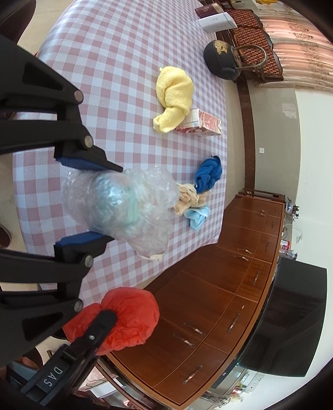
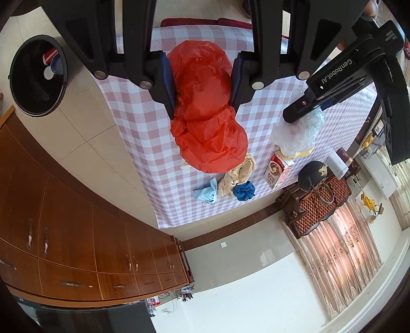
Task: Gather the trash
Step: 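Carry the clear bag and red bag over the black bin and release both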
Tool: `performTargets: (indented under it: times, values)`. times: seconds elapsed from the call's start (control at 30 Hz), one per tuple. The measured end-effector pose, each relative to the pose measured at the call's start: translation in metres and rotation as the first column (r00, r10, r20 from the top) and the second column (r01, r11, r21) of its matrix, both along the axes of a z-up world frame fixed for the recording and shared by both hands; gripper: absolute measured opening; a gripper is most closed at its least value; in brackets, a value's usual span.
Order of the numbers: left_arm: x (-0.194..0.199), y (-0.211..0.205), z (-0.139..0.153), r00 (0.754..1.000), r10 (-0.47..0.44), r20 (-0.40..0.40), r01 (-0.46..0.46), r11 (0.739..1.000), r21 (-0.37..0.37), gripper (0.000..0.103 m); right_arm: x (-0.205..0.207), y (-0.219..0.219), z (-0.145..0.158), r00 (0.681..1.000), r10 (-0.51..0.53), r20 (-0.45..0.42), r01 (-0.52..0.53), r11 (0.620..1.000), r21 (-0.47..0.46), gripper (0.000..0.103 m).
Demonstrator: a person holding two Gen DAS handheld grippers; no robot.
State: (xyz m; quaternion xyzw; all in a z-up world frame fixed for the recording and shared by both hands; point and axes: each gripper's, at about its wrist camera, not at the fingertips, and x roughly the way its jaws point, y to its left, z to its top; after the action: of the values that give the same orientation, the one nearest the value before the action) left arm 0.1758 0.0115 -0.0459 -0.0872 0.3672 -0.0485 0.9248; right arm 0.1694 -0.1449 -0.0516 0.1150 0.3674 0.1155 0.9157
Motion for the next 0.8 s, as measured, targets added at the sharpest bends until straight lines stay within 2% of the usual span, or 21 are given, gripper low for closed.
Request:
performTargets:
  times: [0.4,0.8]
  values:
    - [0.0,-0.078,0.003,0.985,-0.171,-0.005,0.171,0.985,-0.002,0.043,-0.028,-0.077,0.0,0.988,-0.153,-0.003,0.153,0.988,0.018,0.039]
    - [-0.002,-0.176,-0.007,0.931,-0.363,-0.041,0.362,0.932,-0.027,0.043,-0.061,-0.177,-0.015,0.935,-0.351,-0.044,0.353,0.935,0.029,0.039]
